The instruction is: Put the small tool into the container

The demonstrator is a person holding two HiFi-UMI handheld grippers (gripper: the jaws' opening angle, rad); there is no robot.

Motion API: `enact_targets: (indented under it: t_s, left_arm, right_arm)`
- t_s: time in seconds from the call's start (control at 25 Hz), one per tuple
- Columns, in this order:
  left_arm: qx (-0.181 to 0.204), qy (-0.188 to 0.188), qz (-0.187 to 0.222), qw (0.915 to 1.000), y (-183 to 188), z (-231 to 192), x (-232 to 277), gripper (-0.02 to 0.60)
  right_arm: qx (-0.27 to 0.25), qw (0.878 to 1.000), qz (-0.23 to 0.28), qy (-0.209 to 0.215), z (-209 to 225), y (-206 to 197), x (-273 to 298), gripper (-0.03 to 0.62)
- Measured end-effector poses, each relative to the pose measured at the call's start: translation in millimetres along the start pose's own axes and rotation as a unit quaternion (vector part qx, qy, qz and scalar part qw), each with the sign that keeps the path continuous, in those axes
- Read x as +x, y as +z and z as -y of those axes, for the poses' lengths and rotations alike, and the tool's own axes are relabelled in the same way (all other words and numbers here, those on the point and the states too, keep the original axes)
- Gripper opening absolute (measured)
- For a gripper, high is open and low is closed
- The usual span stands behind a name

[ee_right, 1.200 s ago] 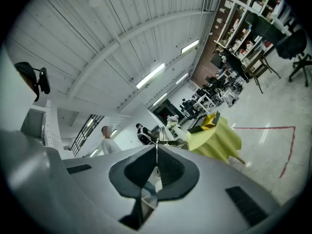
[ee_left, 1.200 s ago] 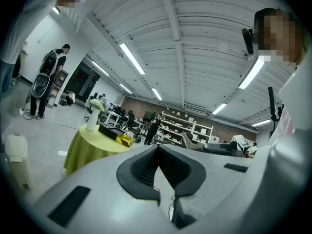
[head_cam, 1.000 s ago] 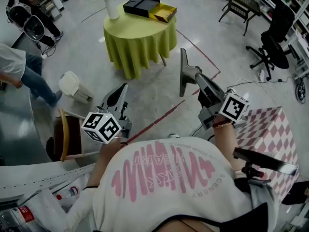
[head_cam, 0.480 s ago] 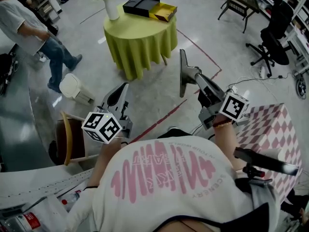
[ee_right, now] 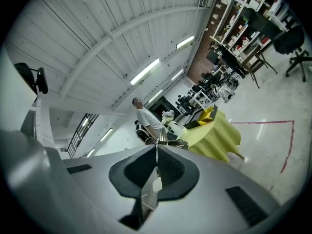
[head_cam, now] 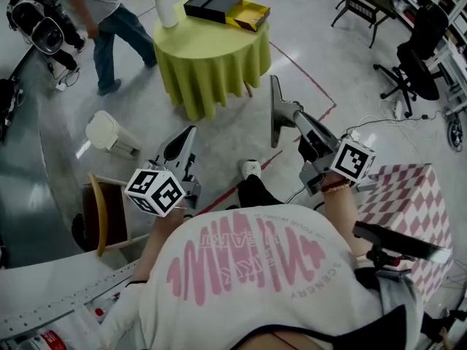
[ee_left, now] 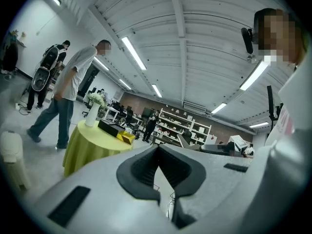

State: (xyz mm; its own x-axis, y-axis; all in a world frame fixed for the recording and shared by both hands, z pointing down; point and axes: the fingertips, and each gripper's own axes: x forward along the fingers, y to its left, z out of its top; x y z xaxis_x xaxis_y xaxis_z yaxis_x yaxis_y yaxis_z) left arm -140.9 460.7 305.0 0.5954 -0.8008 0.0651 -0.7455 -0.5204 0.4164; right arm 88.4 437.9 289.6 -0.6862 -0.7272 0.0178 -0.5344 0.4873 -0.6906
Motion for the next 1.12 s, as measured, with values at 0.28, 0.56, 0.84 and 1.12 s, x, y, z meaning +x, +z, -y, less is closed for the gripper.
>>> enact_targets:
  t_s: [0.28, 0.56, 0.84, 1.12]
  left_arm:
    - [0.002, -0.001, 0.001, 1.0000, 14, -33, 62, 0.008]
    - [0.006, 0.011, 0.003, 0.9999, 40, -69, 141, 0.008]
    - [-0.011, 0.009, 0.015, 0.9998, 67, -104, 222, 0.008]
    - [0.005, 0.000, 0.038, 0.9992, 94, -126, 288, 0.008]
  right_arm:
    - [-0.001, 1.000, 0.002, 0.003, 42, 33, 46, 0.011]
    - [-0.002, 1.000, 0.006, 0.020, 87, 86, 105, 0.011]
    - [0.005, 0.999, 0.012, 0.035, 135, 142, 162, 0.011]
    - [-0.003, 0.998, 0.009, 0.055, 173, 187, 213, 0.011]
